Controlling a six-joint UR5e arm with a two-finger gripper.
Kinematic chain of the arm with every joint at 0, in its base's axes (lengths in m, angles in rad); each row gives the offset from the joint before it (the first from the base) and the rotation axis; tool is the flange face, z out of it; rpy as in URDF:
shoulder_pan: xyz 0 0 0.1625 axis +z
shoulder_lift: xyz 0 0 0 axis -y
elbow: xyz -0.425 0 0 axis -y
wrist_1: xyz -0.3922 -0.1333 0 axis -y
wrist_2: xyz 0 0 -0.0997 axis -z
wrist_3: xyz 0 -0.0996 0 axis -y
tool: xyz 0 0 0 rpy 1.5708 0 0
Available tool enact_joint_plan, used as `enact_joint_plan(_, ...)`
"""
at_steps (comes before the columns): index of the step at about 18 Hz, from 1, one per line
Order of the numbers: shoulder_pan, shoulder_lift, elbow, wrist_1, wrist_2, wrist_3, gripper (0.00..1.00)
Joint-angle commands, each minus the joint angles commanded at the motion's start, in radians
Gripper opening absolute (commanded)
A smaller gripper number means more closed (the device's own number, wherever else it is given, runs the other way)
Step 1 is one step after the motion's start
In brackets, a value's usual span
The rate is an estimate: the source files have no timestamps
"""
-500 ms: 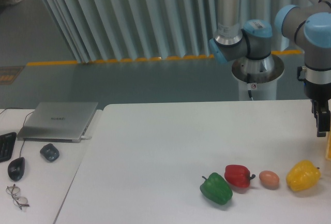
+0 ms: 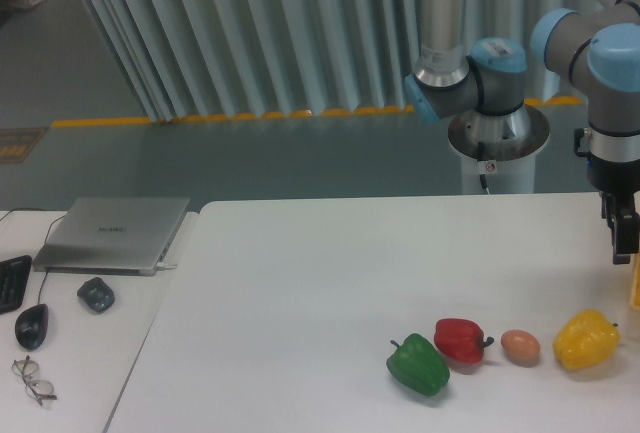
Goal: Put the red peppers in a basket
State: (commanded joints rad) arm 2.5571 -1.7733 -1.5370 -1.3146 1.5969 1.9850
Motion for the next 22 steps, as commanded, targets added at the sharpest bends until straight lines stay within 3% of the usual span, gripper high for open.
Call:
enact_joint_plan(3, 0.015, 0.005, -0.040, 0.011, -0.031, 0.000, 1.00)
enact_joint_plan(8, 0.012, 0.011, -0.043, 0.012, -0.028, -0.113, 1.00)
enact_joint_plan(17, 0.008, 0.009, -0.043, 0.012, -0.023, -0.130, 1.00)
enact_joint_plan(22, -0.011, 0.005, -0.040, 0.014, -0.028, -0.224, 1.00)
